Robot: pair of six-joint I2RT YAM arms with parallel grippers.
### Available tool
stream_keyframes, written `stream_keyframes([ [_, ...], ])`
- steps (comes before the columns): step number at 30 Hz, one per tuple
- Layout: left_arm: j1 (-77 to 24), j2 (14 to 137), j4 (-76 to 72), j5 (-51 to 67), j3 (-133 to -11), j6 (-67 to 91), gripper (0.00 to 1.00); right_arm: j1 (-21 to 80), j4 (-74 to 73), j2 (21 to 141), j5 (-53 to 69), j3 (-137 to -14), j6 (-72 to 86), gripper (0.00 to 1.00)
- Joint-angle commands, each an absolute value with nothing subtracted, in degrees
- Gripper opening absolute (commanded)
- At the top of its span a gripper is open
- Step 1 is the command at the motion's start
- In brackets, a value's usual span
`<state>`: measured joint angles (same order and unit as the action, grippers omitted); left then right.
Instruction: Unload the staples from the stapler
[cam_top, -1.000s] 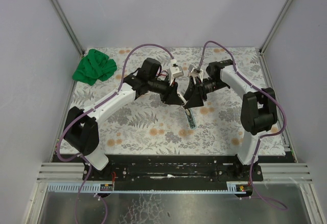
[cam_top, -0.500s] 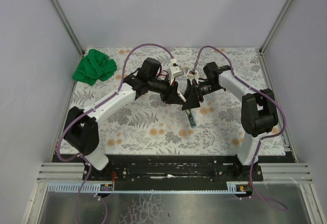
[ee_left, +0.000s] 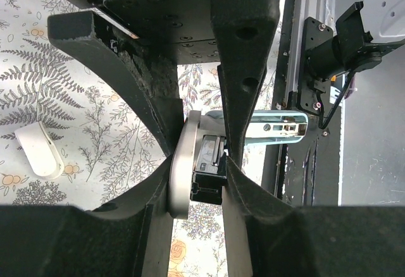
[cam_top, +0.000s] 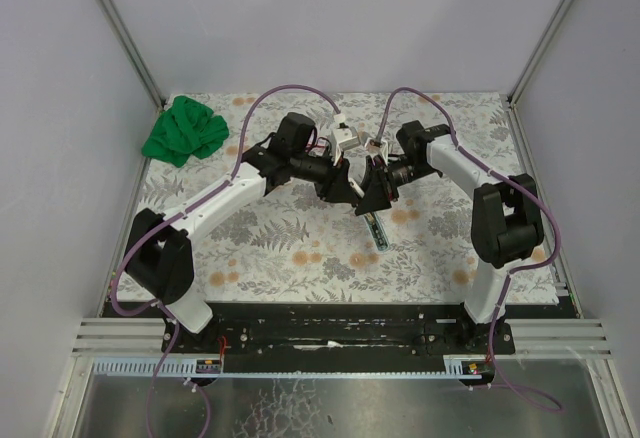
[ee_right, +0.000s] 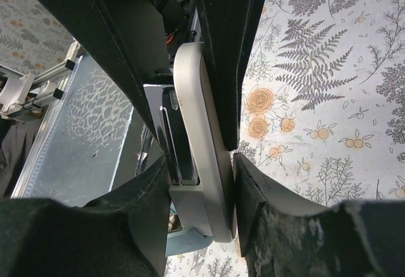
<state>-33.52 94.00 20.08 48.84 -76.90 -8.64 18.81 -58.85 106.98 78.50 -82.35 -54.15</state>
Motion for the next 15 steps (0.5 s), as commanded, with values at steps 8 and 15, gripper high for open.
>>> stream_keyframes([
  [8, -32.86, 91.56, 17.74, 48.48, -77.66, -8.99, 0.82, 19.53, -62.67, 104.99, 77.94, -85.48, -55.77, 0.26],
  [15, -30.04, 88.53, 19.86, 48.68, -77.64, -10.76, 1.0, 19.48, -61.1, 103.85, 71.04, -86.41, -52.04, 0.24],
])
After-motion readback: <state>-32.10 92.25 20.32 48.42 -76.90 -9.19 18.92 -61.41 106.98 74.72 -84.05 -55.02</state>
